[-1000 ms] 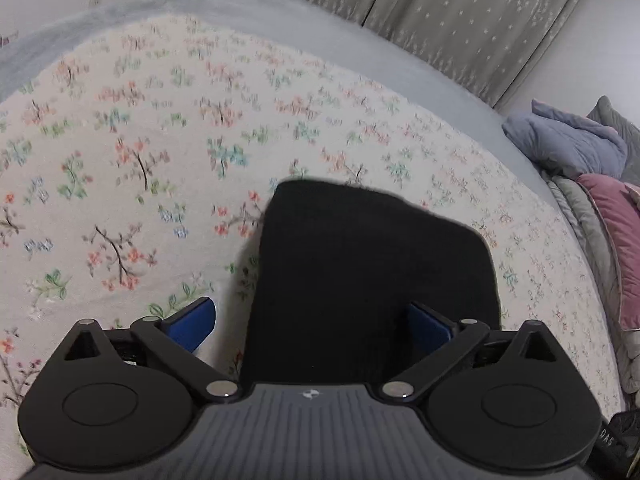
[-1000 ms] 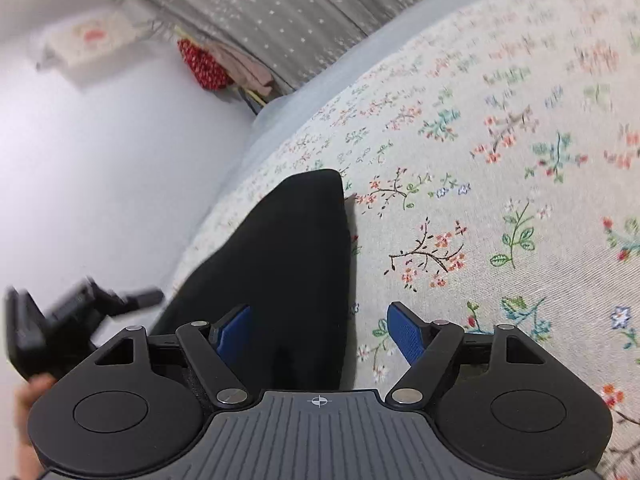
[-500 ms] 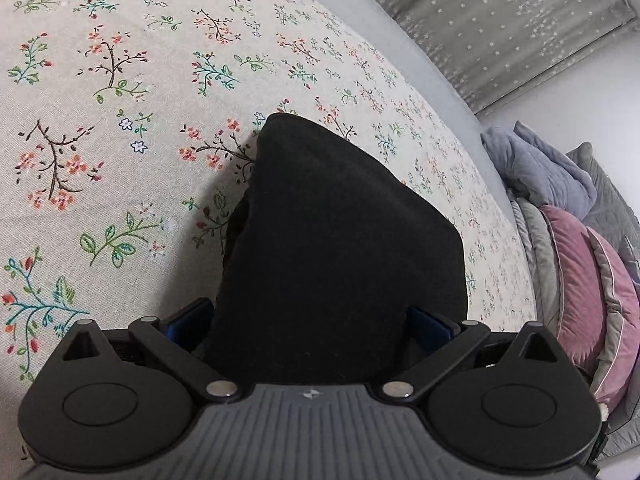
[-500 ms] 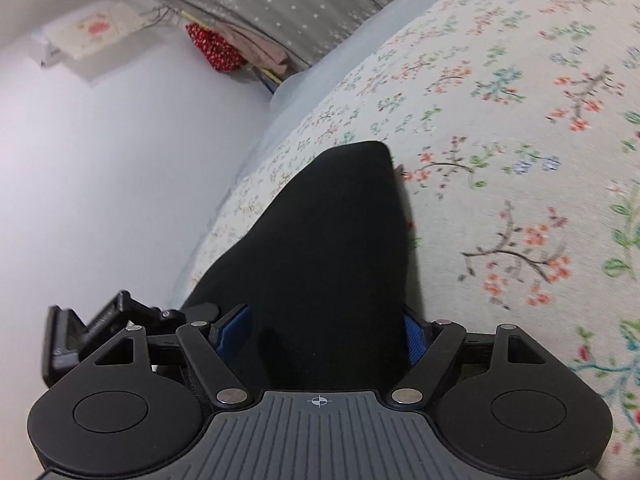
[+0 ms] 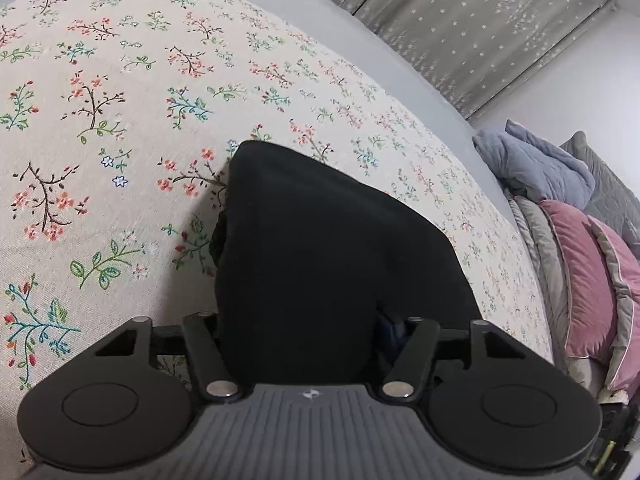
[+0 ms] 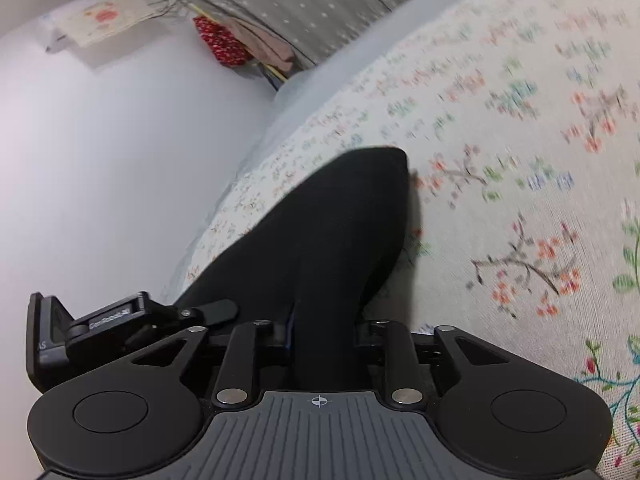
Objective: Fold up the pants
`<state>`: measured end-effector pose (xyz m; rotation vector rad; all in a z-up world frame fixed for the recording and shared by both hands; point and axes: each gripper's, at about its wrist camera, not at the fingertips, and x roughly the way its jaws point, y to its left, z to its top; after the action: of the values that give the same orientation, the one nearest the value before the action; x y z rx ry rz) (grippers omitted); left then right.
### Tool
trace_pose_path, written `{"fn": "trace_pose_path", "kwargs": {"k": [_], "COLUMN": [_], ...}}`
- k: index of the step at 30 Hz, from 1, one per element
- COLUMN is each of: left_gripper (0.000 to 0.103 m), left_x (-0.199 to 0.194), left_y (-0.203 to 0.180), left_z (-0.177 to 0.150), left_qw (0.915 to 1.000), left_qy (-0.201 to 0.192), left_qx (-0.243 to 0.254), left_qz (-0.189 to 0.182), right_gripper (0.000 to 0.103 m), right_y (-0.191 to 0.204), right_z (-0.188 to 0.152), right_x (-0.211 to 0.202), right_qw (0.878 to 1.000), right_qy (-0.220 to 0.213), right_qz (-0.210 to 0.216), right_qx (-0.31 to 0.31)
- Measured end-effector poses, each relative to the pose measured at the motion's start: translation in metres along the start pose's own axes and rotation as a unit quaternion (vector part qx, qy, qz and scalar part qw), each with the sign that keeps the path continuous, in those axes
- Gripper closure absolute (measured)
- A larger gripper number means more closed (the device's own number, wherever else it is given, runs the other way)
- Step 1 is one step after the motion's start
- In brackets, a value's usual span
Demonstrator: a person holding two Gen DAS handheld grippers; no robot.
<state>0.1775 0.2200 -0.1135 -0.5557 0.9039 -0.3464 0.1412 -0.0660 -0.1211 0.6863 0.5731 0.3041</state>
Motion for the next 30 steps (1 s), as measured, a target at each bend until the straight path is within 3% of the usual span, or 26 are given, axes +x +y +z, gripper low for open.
{"fn": "trace_pose_path", "kwargs": {"k": [7, 13, 17, 24, 28, 30], "left_gripper": [0.036, 0.036, 0.036, 0.036, 0.032, 0.028], "left_x": [0.001, 0.009, 0.036, 0.095, 0.132, 0.135], "left_y": [-0.023, -0.085, -0.127, -0.175, -0.177, -0.179], "left_z": [-0.001, 0.002, -0.005, -0.026, -0.042, -0.045], "left_qw": [0.9988, 0.994, 0.9926, 0.9944, 0.9967, 0.9947], "left_qy": [-0.013, -0.038, -0.034, -0.023, -0.02, -0.035], "left_qx": [-0.012, 0.015, 0.024, 0.054, 0.07, 0.092], "left_qz": [-0.047, -0.101, -0.114, -0.088, -0.037, -0.03], "right_gripper": [0.083, 0.083, 0.083, 0.082, 0.082, 0.076], "right_y": [0.024, 0.019, 0.003, -0.064, -0.121, -0.155], "right_z": [0.022, 0.064, 0.1, 0.137, 0.133, 0.126], "right_x": [-0.023, -0.067, -0.101, -0.123, -0.106, -0.087], "right_qw": [0.998, 0.993, 0.991, 0.992, 0.996, 0.996], "right_qy": [-0.007, -0.027, -0.027, 0.007, 0.018, 0.05], "right_qz": [-0.011, -0.02, -0.03, -0.056, -0.035, -0.053], "right_qx": [-0.067, -0.112, -0.125, -0.117, -0.085, -0.052]}}
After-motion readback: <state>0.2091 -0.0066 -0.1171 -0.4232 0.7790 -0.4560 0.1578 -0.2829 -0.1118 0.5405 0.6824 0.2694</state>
